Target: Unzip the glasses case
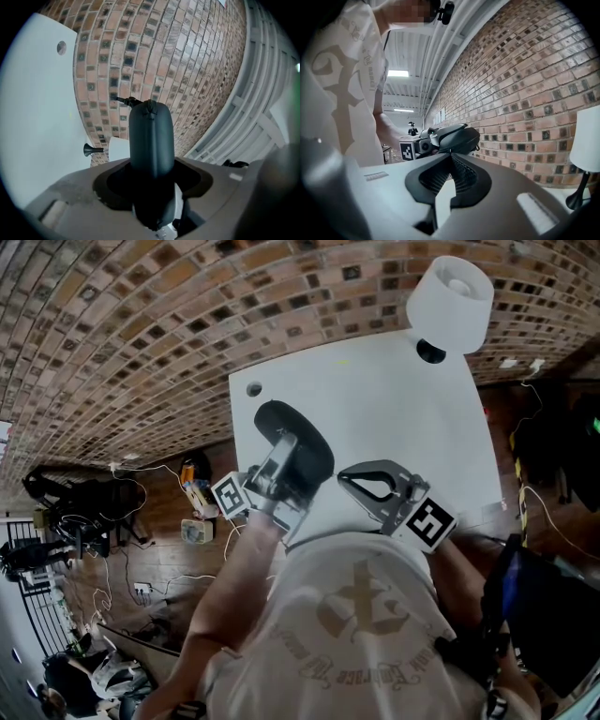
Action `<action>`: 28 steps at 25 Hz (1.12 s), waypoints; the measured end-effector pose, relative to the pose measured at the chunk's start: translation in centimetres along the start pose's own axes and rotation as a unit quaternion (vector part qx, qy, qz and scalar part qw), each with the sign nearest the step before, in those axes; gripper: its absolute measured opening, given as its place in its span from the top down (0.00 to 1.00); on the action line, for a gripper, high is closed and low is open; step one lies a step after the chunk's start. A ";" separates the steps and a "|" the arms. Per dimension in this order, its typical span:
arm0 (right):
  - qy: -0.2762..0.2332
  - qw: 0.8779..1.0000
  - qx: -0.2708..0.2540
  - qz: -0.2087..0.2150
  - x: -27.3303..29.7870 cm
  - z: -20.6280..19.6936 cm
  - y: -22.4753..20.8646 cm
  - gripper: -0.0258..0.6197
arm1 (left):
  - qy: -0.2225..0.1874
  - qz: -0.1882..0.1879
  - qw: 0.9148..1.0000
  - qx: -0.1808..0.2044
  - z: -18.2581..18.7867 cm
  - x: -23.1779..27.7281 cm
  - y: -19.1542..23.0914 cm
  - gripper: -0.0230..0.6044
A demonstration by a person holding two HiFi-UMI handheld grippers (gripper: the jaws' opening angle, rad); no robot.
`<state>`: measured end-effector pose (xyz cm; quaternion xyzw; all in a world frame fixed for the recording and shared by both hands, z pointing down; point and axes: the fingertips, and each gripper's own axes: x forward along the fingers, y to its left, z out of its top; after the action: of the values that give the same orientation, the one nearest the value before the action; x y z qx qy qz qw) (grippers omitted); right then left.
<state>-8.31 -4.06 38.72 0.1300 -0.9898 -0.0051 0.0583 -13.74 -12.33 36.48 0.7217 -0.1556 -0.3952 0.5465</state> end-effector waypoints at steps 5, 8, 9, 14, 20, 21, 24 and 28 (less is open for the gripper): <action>0.013 1.000 -0.018 -0.010 -0.4 -0.1 0.0 0.95 | 0.019 0.011 1.000 0.019 -0.6 0.1 -0.4 0.57; 0.011 1.000 -0.019 -0.018 -0.7 0.0 -0.4 0.95 | 0.023 0.011 1.000 0.007 -0.9 -0.1 0.0 0.57; 0.014 1.000 -0.022 -0.018 -0.7 -0.1 -0.5 0.95 | 0.025 0.009 1.000 0.002 -1.0 -0.2 0.1 0.57; 0.028 0.999 -0.032 -0.016 -0.9 0.0 -0.5 0.95 | 0.046 0.006 0.999 -0.013 -1.7 -0.5 0.0 0.56; 0.024 0.999 -0.033 -0.016 -0.9 0.3 -0.7 0.95 | 0.060 0.002 0.998 -0.017 -2.2 -0.6 -0.2 0.56; 0.023 0.999 -0.034 -0.018 -1.0 0.4 -0.8 0.95 | 0.064 0.002 0.998 -0.018 -2.4 -0.6 -0.2 0.56; 0.023 0.999 -0.036 -0.020 -1.0 0.5 -1.2 0.95 | 0.083 0.002 0.996 -0.019 -3.2 -0.6 -0.2 0.56; 0.029 0.998 -0.045 -0.016 -1.1 0.8 -1.3 0.95 | 0.094 -0.004 0.995 -0.023 -3.5 -0.5 -0.4 0.56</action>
<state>-7.04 -5.07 37.80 0.1434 -0.9842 -0.0469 0.0927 -11.57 -9.51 36.67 0.7434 -0.0915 -0.3314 0.5737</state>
